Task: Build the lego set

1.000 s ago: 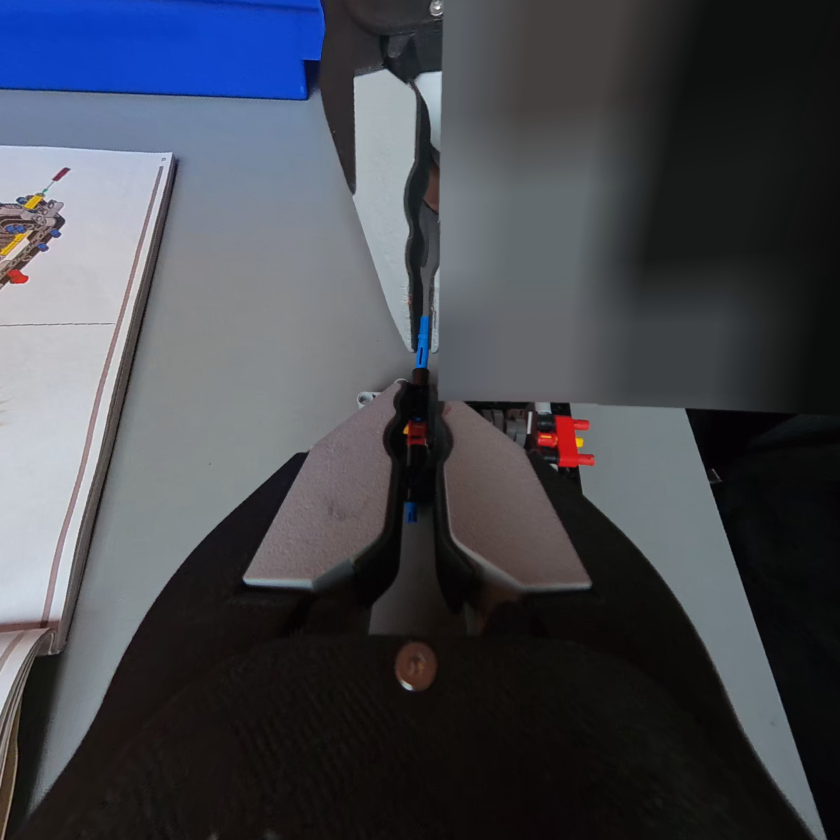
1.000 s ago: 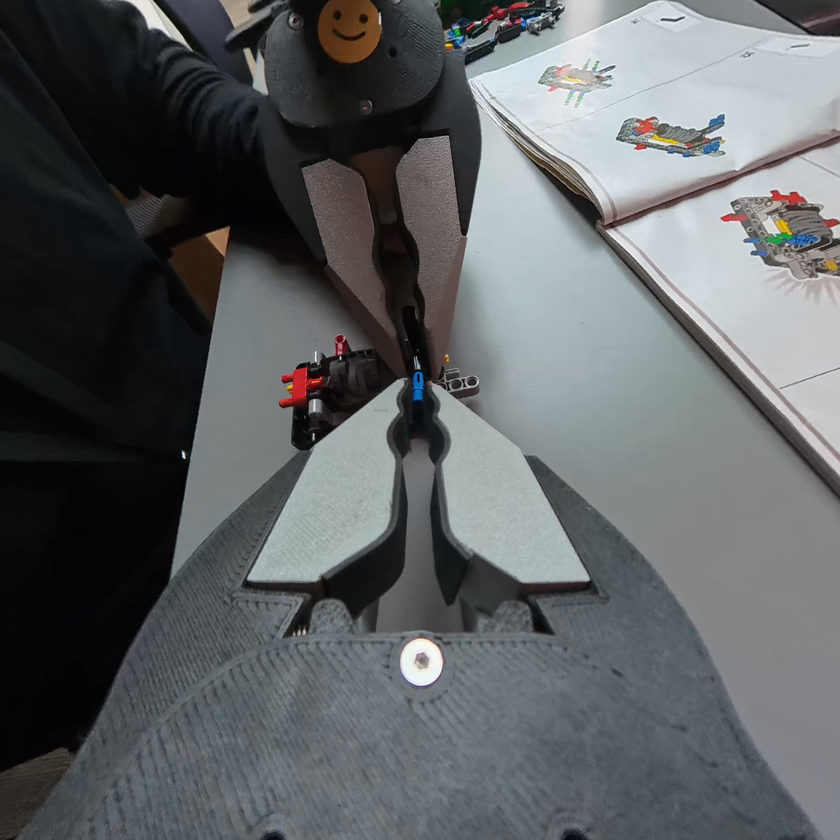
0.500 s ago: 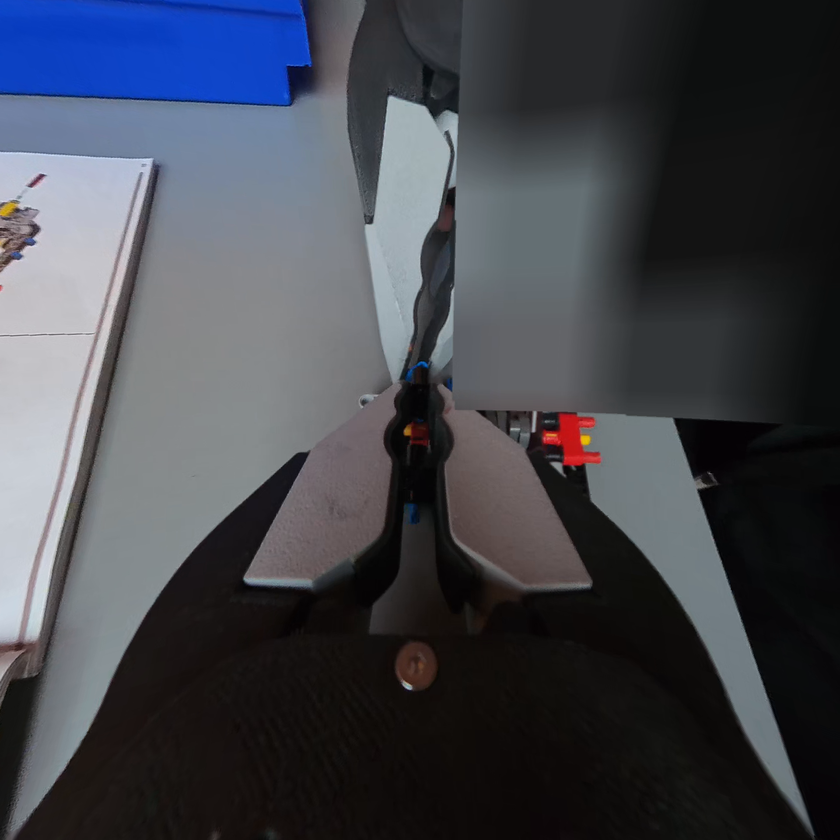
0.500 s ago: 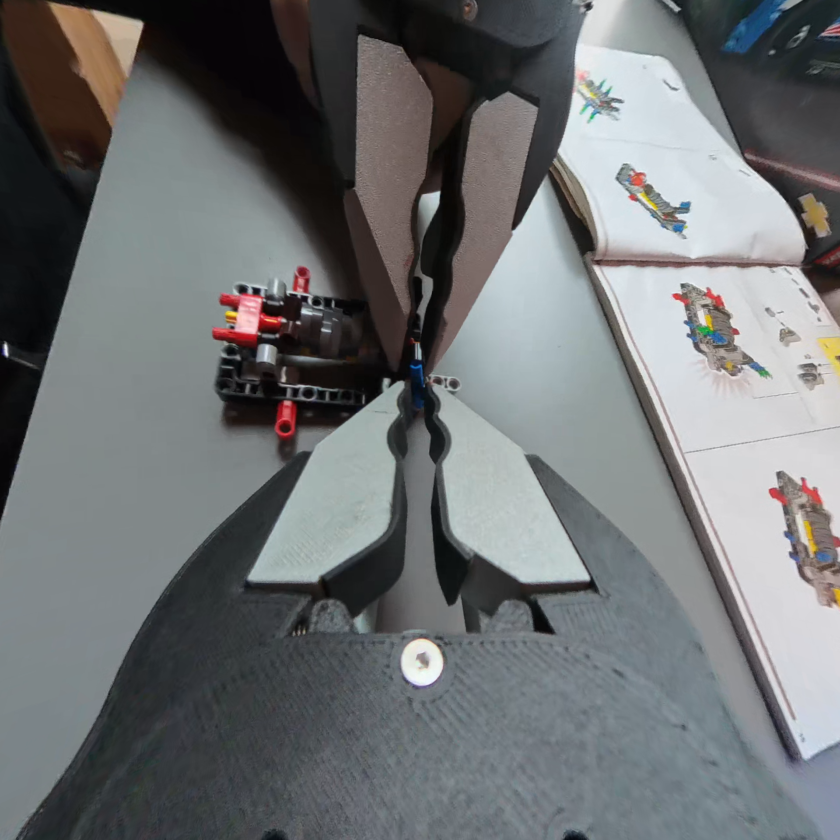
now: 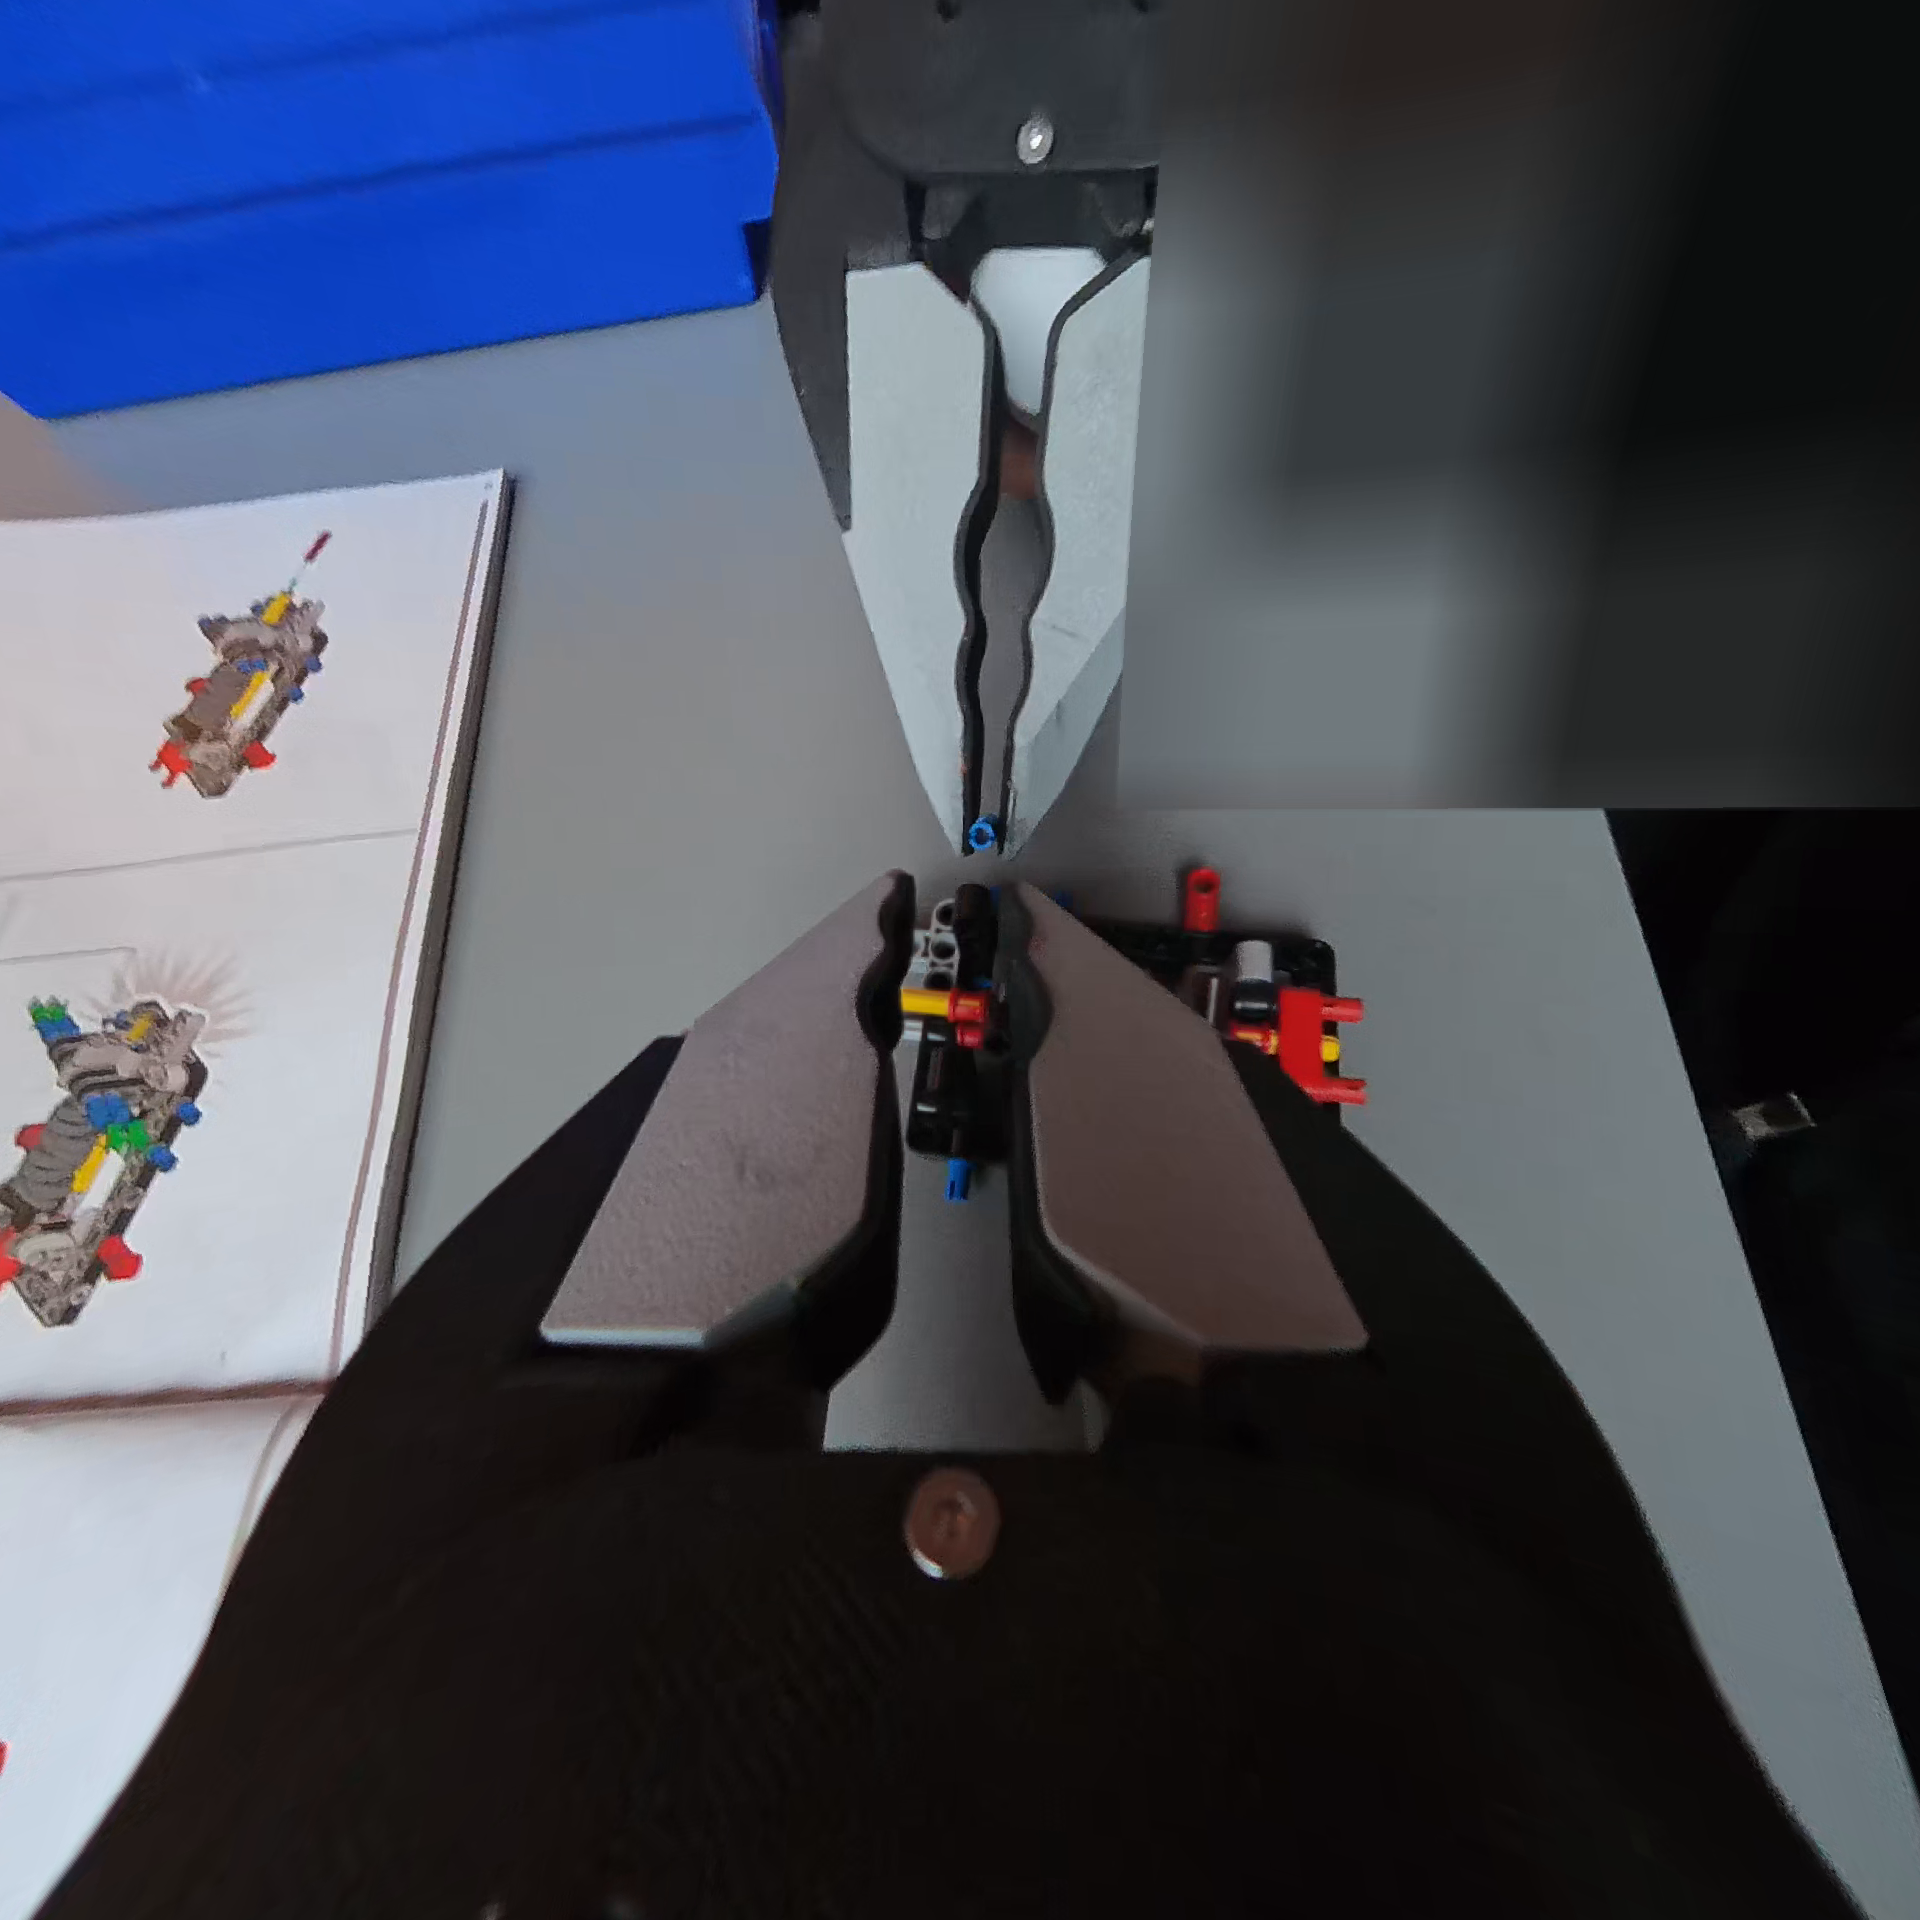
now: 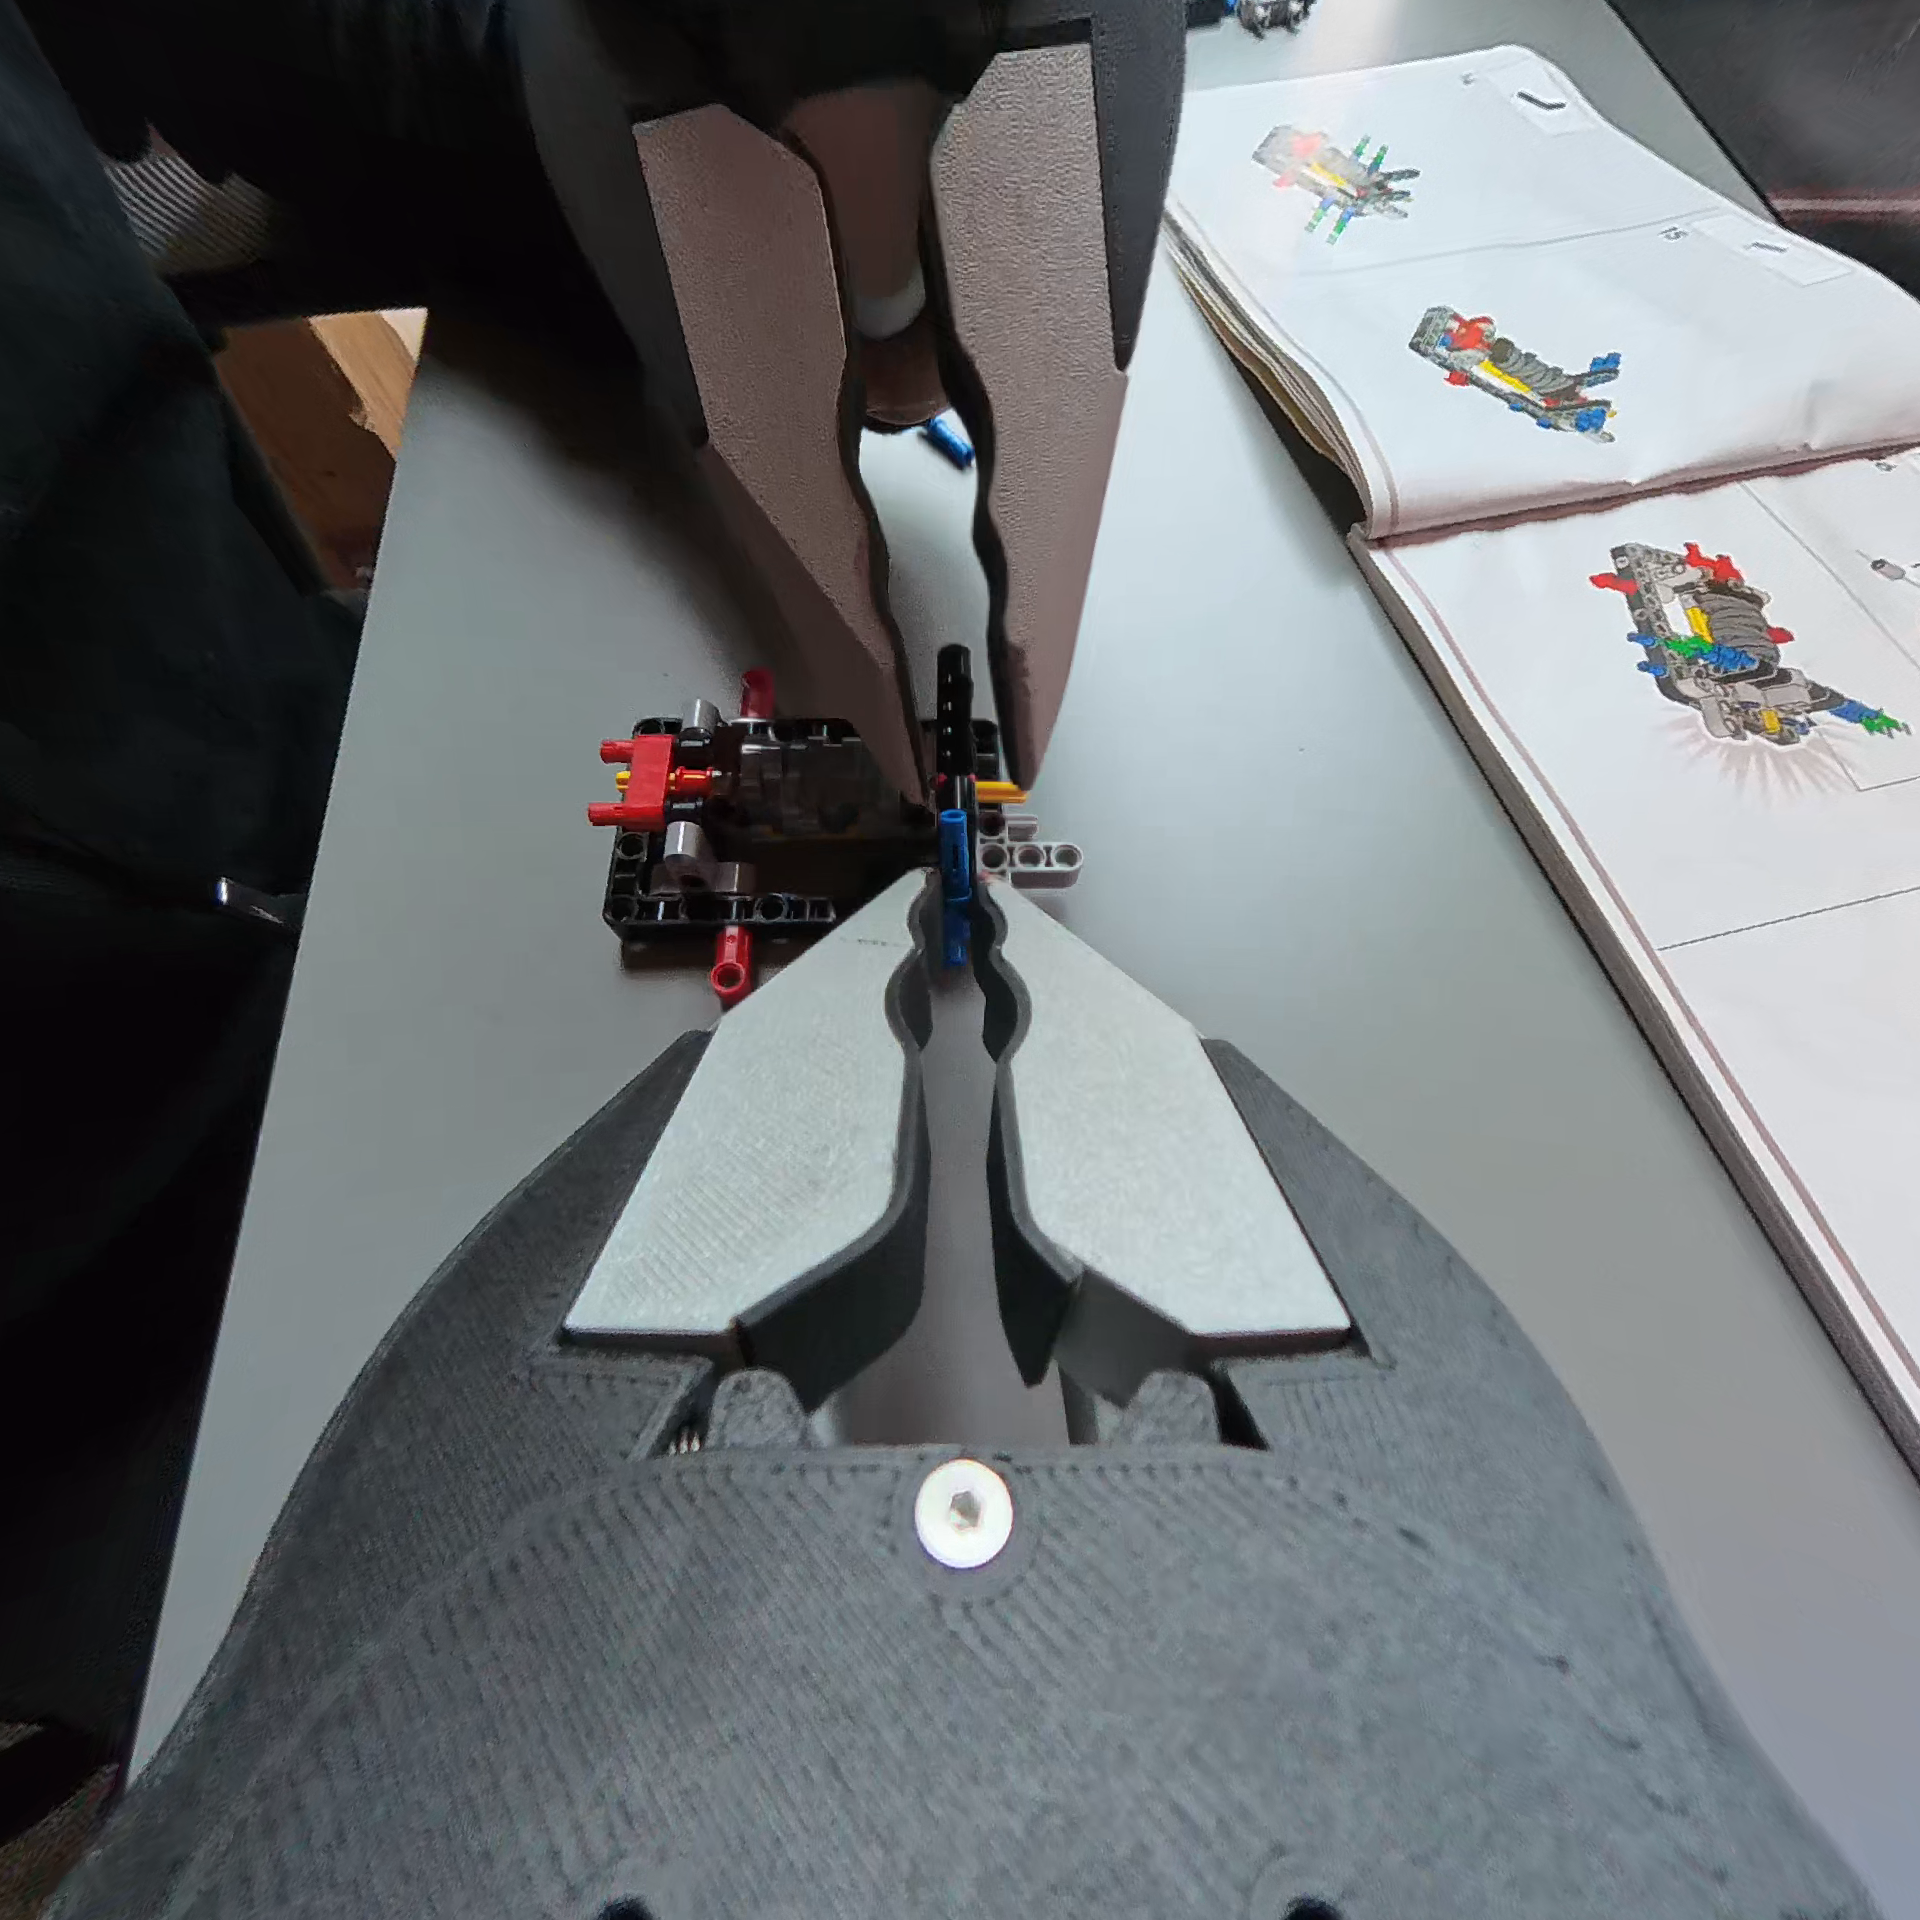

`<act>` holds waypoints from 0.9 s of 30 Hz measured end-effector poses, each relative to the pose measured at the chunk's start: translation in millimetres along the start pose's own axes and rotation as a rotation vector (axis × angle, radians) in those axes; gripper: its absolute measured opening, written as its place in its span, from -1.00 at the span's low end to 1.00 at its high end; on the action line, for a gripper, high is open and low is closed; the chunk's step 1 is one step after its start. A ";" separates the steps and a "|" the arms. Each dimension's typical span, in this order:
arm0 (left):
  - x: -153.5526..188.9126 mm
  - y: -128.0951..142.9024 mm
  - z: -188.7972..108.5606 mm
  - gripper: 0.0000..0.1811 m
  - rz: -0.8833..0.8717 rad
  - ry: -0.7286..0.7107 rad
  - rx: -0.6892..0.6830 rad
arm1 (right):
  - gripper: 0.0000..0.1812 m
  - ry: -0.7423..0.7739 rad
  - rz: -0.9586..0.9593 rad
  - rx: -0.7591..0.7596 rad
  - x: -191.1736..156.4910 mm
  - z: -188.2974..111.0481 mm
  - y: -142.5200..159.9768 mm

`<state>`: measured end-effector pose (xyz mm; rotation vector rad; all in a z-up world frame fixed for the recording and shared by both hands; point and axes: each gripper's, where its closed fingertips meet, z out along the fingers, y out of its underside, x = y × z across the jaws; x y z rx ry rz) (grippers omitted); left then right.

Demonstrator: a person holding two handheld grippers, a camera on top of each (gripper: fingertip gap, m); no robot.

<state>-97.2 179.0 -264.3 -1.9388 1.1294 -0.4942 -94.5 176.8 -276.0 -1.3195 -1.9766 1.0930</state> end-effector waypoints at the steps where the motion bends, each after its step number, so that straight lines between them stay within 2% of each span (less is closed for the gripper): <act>1: 1.4 -2.4 0.1 -0.88 0.017 -0.001 -0.001 | -0.99 0.004 -0.005 0.002 -0.4 -0.7 -1.4; 6: 11.8 -7.0 5.7 -0.87 0.001 0.049 -0.008 | -0.99 0.044 -0.053 -0.028 -1.0 -0.1 -2.3; 9: 10.5 -7.3 7.1 -0.96 -0.003 0.037 -0.005 | -0.98 0.044 -0.070 -0.036 -3.8 1.2 -2.0; 12: 10.4 -7.1 8.5 -0.97 -0.017 0.042 -0.008 | -0.98 0.047 -0.079 -0.041 -4.0 1.3 -2.2; 16: 9.0 -8.2 7.0 -0.97 -0.017 0.038 0.007 | -0.98 0.037 -0.058 0.002 -3.0 -2.7 -5.6; 20: 9.8 -16.6 1.7 -0.98 -0.062 0.085 0.081 | -0.99 -0.009 -0.011 0.085 -4.8 -10.4 -15.0; 24: 7.7 -5.6 1.9 -0.97 -0.063 0.093 0.020 | -0.99 -0.041 0.037 0.106 -3.2 -14.6 -14.9; 27: 6.9 -11.2 0.7 -1.00 -0.036 0.065 0.052 | -0.99 -0.041 0.034 0.097 -3.1 -14.8 -14.0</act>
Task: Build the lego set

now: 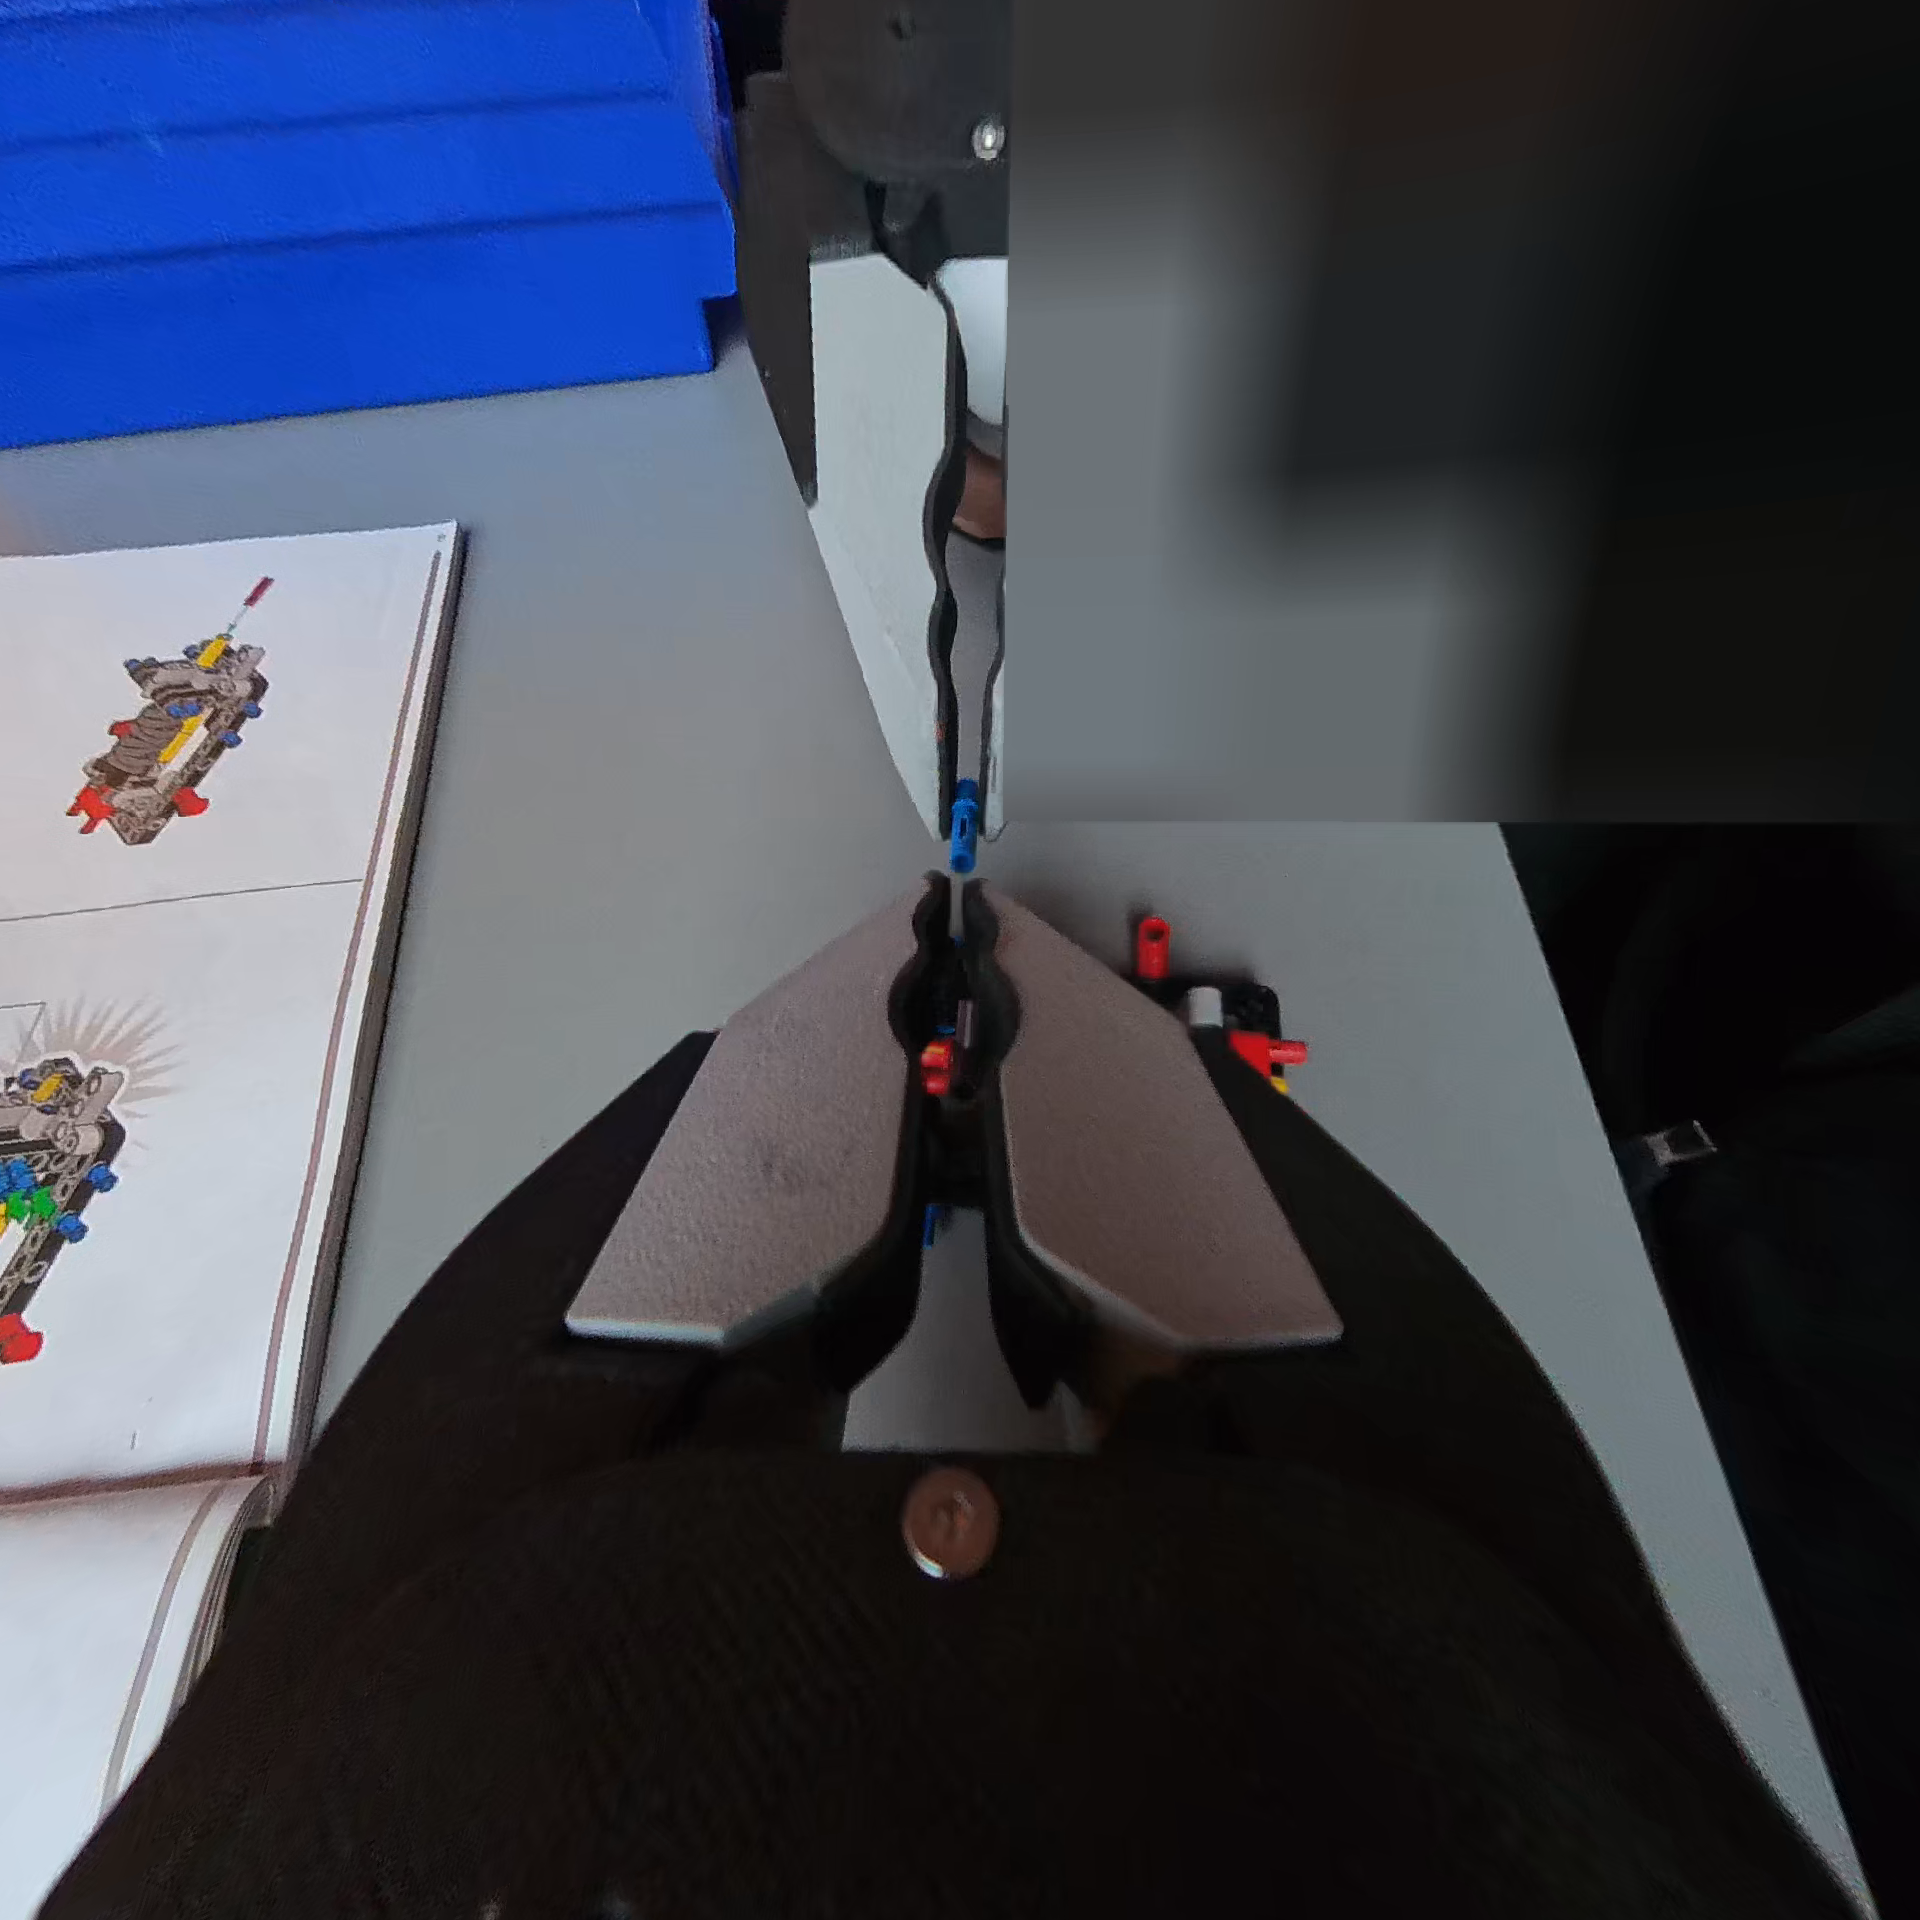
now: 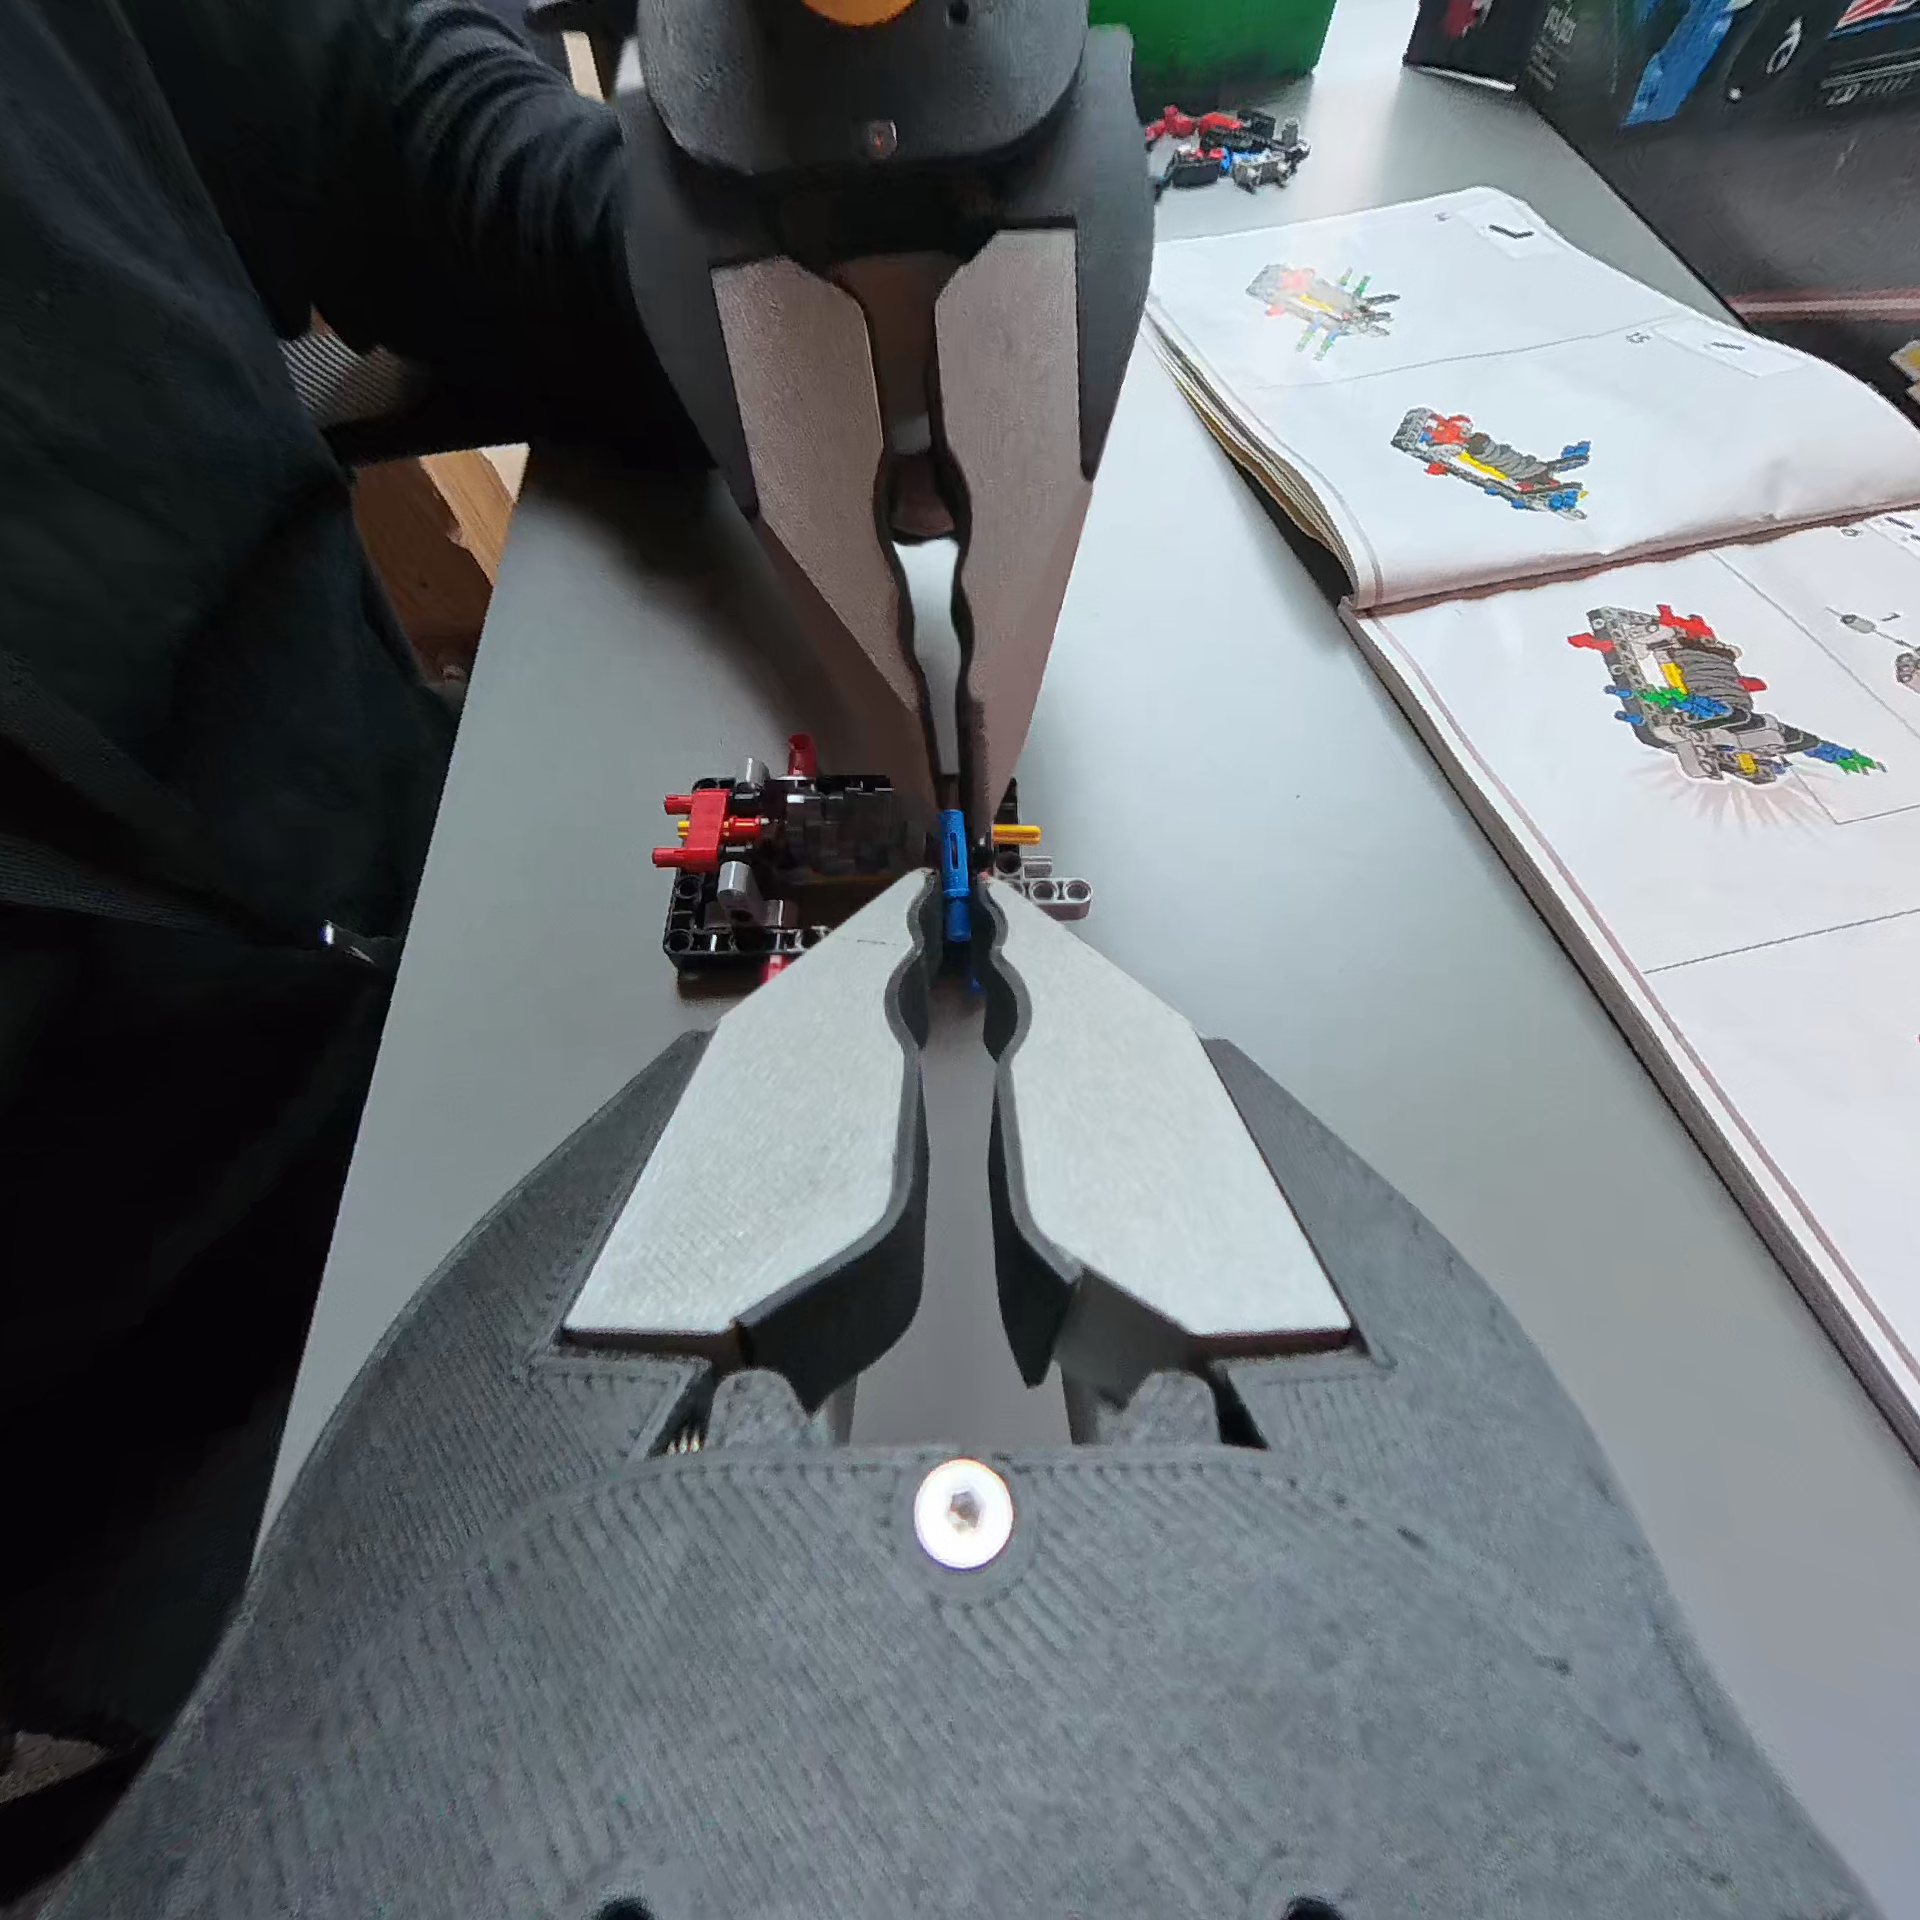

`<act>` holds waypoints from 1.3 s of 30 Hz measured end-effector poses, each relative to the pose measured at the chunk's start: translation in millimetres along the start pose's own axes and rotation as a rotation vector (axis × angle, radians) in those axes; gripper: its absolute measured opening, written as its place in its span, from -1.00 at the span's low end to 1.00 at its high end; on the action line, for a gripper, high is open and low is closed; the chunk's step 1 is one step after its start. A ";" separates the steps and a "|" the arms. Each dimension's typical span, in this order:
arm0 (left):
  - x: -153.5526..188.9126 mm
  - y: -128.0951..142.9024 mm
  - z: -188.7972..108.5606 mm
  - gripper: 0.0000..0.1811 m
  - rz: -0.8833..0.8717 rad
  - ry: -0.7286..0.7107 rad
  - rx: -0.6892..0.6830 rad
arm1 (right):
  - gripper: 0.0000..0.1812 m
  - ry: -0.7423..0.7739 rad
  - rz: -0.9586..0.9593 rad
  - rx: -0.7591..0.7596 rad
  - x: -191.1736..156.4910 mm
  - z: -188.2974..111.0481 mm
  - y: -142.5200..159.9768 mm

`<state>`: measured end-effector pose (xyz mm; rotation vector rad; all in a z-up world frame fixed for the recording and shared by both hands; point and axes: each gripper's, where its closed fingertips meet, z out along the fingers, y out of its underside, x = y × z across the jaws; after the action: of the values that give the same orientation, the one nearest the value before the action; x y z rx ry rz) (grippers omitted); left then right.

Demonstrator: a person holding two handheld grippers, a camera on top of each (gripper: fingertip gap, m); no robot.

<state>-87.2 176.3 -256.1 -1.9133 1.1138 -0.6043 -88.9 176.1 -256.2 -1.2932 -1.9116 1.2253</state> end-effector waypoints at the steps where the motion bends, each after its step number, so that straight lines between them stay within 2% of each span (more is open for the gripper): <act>1: 0.0 -0.7 -0.2 -0.95 0.001 -0.004 -0.004 | -0.99 0.009 -0.012 -0.012 0.2 1.1 1.5; 4: 2.6 1.0 1.6 -0.84 0.012 0.008 -0.022 | -0.99 -0.003 -0.013 -0.020 -2.5 3.8 2.3; 9: 4.6 0.8 3.5 -0.97 0.174 -0.059 -0.033 | -0.99 -0.035 0.021 -0.023 -4.3 4.7 3.7; 13: 4.5 2.1 4.5 -0.98 0.224 -0.089 -0.050 | -0.98 -0.047 0.037 -0.028 -4.6 5.5 5.1; 18: 8.2 2.3 4.8 -0.90 0.125 -0.019 -0.037 | -0.98 -0.038 0.026 -0.030 -4.5 6.1 4.3; 23: 6.4 2.5 3.5 -0.98 0.078 -0.005 -0.028 | -0.99 -0.030 0.004 -0.024 -5.4 6.8 2.6; 25: 4.8 -0.7 1.7 -0.98 0.070 -0.005 0.002 | -0.99 -0.022 -0.006 0.007 -4.3 4.9 -1.1; 30: 5.1 -27.7 -14.5 -0.98 0.009 0.042 0.209 | -0.99 -0.017 -0.025 0.179 -6.1 -12.4 -28.3; 34: 4.9 -41.0 -20.3 -0.98 0.007 0.023 0.316 | -0.99 -0.039 0.008 0.266 -6.7 -21.4 -41.2; 39: 3.1 -41.2 -19.7 -0.98 0.000 0.013 0.327 | -0.99 -0.058 0.051 0.285 -5.0 -22.4 -42.8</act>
<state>-80.4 176.7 -210.8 -1.6299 0.9572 -0.7508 -87.7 174.5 -207.8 -1.1719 -1.6762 1.5135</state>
